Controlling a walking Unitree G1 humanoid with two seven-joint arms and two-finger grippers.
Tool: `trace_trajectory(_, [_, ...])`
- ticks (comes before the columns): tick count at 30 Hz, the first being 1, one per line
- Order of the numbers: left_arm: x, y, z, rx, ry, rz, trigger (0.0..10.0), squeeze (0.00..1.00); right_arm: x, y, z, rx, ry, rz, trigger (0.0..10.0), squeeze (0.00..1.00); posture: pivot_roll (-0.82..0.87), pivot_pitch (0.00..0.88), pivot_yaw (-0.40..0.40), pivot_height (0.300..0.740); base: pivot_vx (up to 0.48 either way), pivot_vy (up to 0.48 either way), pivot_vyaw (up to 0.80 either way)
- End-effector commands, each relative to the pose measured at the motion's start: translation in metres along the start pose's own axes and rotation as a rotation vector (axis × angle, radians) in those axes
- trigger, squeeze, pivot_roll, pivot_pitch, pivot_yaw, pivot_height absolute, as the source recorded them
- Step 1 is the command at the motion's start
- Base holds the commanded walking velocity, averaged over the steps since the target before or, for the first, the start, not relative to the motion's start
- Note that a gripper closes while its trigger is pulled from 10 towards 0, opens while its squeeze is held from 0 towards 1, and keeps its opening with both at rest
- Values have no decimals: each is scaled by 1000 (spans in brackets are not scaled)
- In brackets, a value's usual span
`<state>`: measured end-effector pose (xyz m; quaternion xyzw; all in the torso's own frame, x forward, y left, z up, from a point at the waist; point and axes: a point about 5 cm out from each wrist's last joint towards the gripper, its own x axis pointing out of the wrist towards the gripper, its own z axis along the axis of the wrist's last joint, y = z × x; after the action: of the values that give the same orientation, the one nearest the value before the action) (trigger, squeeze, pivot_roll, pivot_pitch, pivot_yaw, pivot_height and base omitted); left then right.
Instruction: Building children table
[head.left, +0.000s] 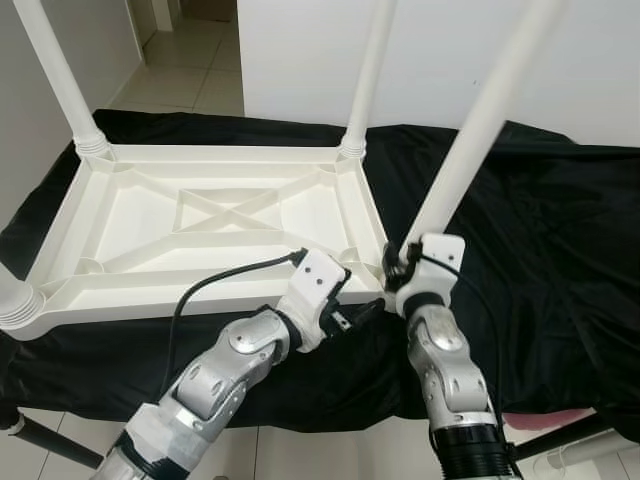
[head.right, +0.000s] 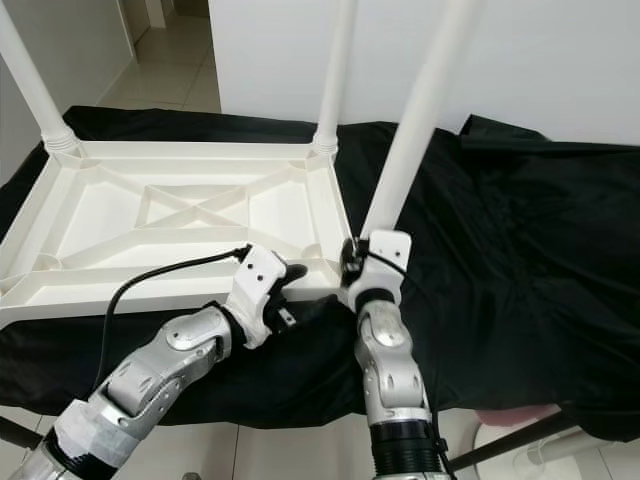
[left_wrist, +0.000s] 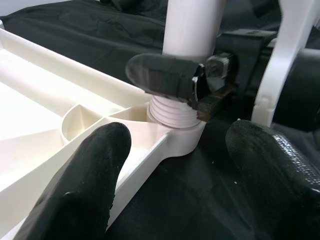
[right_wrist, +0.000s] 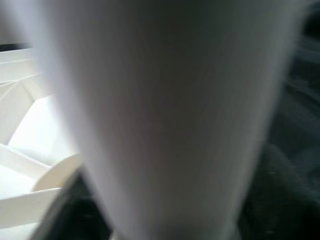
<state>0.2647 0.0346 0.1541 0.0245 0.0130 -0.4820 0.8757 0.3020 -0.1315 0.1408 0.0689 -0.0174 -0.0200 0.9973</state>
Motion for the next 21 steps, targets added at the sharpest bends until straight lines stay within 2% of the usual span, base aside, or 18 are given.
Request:
trace_trajectory(1, [0, -8, -1, -1, 9, -121, 10000, 0, -3, -5, -3, 9, 13, 20, 10000, 1000, -16, 59, -77, 740, 0, 0, 0])
trace_trajectory(5, [0, -7, -1, 0, 9, -119, 10000, 0, -3, -6, -3, 11, 17, 36, 10000, 1000, -16, 59, -77, 740, 0, 0, 0])
trace_trajectory(7, [-1, -7, 0, -2, 8, -117, 10000, 0, -2, -13, -3, -18, 12, 102, 10000, 1000, -14, 65, -80, 740, 0, 0, 0])
trace_trajectory(8, [-1, -7, -1, -4, 8, -114, 10000, 0, 1, -17, -4, -38, 25, 204, 10000, 0, -18, 70, -78, 740, 0, 0, 0])
trace_trajectory(11, [-1, -7, -1, -5, 9, -110, 10000, 0, 5, -25, -3, -82, 42, 364, 10000, 0, -19, 73, -75, 740, 0, 0, 0])
trace_trajectory(14, [-1, -6, -1, -5, 9, -109, 10000, 0, 7, -25, -2, -100, 41, 409, 10000, 0, -19, 73, -75, 740, 0, 0, 0])
trace_trajectory(17, [-1, -5, 0, -4, 7, -108, 10000, 0, 15, -24, 2, -173, 39, 556, 10000, 0, -18, 71, -64, 740, 0, 0, 0])
trace_trajectory(21, [-1, -4, 1, -1, 7, -107, 10000, 0, 20, -22, 4, -201, 32, 606, 10000, 0, -18, 71, -64, 740, 0, 0, 0])
